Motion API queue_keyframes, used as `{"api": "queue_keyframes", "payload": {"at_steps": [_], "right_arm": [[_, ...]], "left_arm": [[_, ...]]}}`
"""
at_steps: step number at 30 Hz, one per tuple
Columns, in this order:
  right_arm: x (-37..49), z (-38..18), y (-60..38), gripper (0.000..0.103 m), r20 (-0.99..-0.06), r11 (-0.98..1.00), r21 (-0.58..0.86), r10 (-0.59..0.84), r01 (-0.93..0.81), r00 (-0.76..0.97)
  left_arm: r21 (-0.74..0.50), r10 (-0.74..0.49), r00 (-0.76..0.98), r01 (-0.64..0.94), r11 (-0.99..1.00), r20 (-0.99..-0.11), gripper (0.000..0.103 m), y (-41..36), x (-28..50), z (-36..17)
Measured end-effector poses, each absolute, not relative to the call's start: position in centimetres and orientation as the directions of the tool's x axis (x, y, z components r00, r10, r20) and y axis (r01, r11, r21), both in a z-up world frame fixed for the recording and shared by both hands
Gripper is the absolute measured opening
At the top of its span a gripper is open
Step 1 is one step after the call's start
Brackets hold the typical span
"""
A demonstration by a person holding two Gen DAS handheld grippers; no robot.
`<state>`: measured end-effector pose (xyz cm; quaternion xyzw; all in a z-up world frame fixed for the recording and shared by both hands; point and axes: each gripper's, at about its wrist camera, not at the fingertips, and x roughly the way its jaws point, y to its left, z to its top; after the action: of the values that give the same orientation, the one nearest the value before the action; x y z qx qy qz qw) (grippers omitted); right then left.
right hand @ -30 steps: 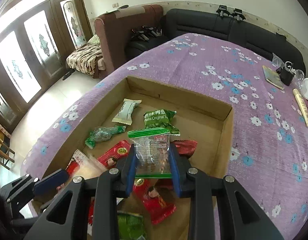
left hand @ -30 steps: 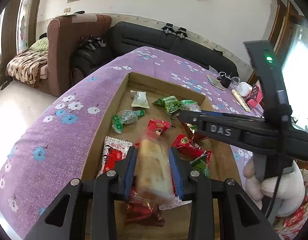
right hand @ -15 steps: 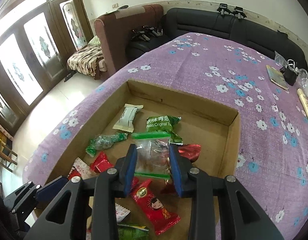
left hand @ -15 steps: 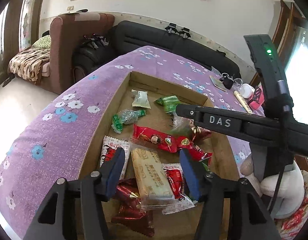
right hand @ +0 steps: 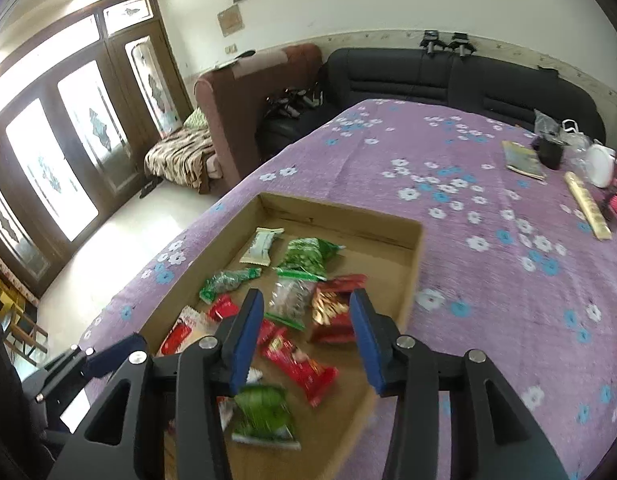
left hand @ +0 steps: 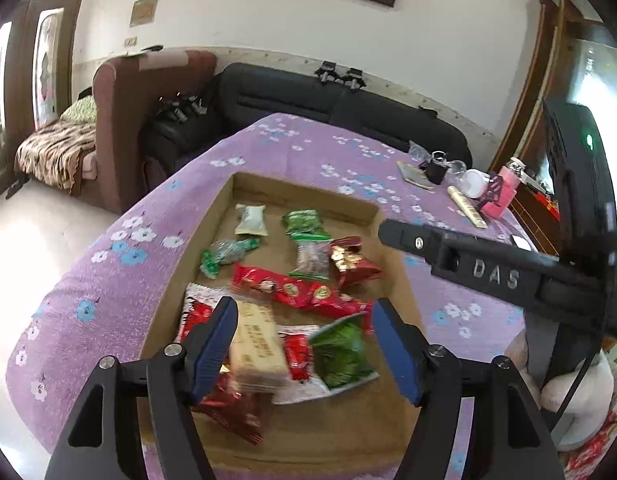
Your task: Organize snacks
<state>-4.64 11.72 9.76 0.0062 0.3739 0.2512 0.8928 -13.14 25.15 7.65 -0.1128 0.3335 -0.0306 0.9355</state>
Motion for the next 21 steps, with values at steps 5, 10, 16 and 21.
{"api": "queue_keyframes", "payload": {"at_steps": [5, 10, 16, 21], "right_arm": [[-7.1, 9.8, 8.9, 0.049, -0.646, 0.880, 0.215, 0.453, -0.423, 0.614], [-9.7, 10.2, 6.7, 0.052, -0.613, 0.887, 0.208, 0.446, -0.411, 0.652], [-12.9, 11.0, 4.8, 0.057, -0.559, 0.898, 0.185, 0.431, -0.400, 0.709], [-14.7, 11.2, 4.0, 0.061, -0.531, 0.897, 0.188, 0.435, -0.400, 0.727]], "left_arm": [[-0.184, -0.125, 0.798, 0.018, 0.983, -0.589, 0.075, 22.8, -14.6, 9.3], [-0.136, -0.102, 0.830, 0.031, 0.990, -0.548, 0.082, 20.7, -16.3, 11.0], [-0.087, -0.049, 0.880, 0.009, 0.996, -0.472, 0.088, 19.1, -18.5, 13.0], [-0.051, 0.046, 0.931, -0.069, 0.996, -0.362, 0.098, 18.8, -20.9, 14.9]]}}
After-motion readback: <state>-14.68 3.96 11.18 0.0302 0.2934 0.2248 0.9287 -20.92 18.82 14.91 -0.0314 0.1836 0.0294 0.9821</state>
